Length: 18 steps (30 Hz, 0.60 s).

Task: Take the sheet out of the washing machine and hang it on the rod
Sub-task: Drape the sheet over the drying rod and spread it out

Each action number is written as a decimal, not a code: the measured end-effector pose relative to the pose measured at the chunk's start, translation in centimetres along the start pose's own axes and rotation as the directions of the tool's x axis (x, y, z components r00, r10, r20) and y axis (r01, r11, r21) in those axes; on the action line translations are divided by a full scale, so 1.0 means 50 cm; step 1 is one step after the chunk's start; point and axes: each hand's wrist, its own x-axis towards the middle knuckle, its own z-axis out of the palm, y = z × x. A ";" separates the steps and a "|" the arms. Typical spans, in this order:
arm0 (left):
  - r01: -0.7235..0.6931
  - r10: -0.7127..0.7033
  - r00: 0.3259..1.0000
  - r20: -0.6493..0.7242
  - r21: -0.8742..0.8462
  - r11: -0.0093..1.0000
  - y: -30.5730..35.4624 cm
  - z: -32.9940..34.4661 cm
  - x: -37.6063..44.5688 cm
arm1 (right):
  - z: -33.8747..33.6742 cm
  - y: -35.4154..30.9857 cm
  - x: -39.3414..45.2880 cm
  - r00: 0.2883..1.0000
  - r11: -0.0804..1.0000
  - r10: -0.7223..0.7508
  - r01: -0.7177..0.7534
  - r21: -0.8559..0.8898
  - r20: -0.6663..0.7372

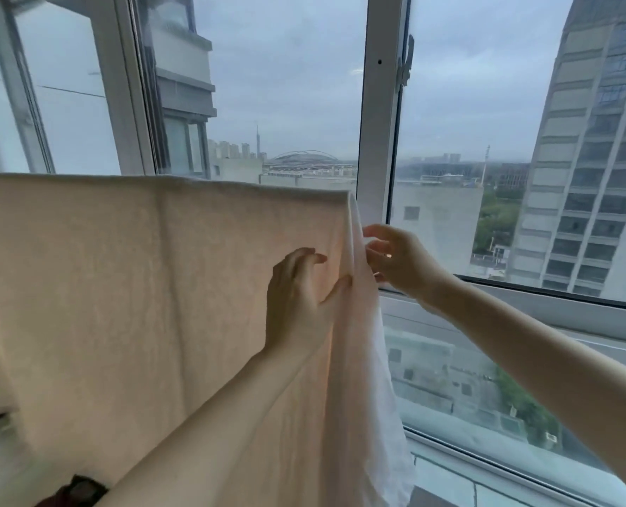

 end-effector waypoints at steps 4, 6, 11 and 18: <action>0.181 -0.180 0.982 0.056 -0.018 0.983 0.022 0.011 -0.024 | 0.014 0.021 -0.016 0.998 0.999 -0.051 0.050 0.002 0.033; 0.198 -0.199 0.979 0.038 0.011 0.980 0.028 0.011 -0.031 | 0.016 0.030 -0.017 0.995 0.994 -0.094 0.091 -0.053 -0.043; 0.216 -0.219 0.976 0.012 0.114 0.970 0.034 -0.004 -0.048 | 0.000 0.050 -0.010 0.973 0.975 -0.160 0.130 -0.179 -0.165; 0.155 -0.146 0.987 -0.065 0.178 0.972 0.062 -0.011 -0.013 | -0.037 0.075 -0.013 0.927 0.898 -0.271 0.147 -0.415 -0.258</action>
